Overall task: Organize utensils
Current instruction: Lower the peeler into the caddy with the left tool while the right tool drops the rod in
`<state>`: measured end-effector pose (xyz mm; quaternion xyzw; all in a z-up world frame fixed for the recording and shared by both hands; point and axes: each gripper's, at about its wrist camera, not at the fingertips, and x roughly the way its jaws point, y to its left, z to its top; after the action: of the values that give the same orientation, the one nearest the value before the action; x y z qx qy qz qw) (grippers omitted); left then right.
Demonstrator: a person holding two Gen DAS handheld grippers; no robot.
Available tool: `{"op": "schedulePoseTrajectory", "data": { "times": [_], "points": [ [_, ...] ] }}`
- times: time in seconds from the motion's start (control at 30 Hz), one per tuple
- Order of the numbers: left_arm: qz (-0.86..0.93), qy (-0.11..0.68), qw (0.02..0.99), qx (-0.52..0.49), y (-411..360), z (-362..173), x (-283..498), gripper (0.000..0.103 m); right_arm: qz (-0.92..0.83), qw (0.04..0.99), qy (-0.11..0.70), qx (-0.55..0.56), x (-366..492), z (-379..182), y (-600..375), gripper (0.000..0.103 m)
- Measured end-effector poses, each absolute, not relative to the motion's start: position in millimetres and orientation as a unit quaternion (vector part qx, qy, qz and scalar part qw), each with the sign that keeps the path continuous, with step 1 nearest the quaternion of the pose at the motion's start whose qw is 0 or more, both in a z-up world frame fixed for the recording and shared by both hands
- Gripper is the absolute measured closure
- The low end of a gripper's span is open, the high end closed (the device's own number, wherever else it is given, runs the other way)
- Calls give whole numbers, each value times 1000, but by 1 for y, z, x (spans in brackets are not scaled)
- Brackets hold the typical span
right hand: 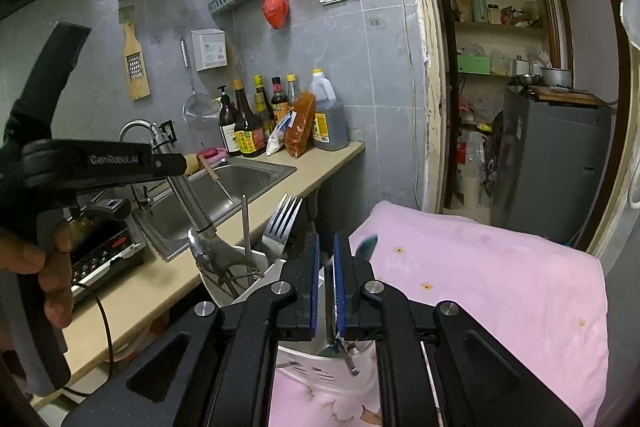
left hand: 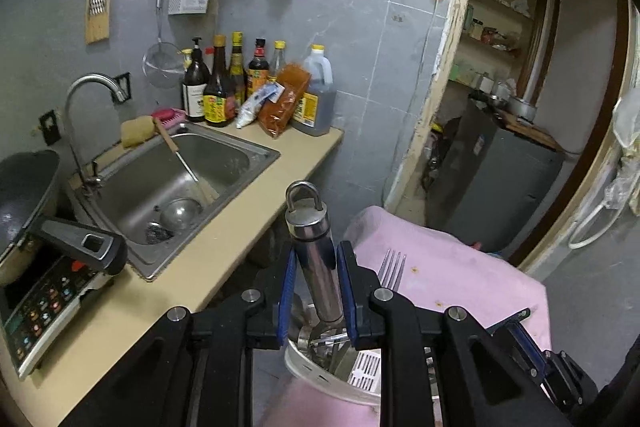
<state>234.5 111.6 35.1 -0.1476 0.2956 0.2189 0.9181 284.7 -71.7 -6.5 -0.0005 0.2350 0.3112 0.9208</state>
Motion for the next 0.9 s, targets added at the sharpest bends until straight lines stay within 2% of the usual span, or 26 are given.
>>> {"op": "schedulePoseTrajectory", "data": {
  "times": [0.07,0.2,0.47,0.9],
  "points": [
    [223,298,919,-132,112,34,236,83,311,921,234,-1,283,-7,-73,92],
    [225,300,921,-107,106,35,238,82,312,923,226,5,275,-2,-76,75],
    [225,317,917,-92,101,40,244,82,287,936,201,31,253,16,-103,59],
    [251,335,907,-49,102,49,259,82,224,951,197,83,215,18,-177,56]
  ]
}}
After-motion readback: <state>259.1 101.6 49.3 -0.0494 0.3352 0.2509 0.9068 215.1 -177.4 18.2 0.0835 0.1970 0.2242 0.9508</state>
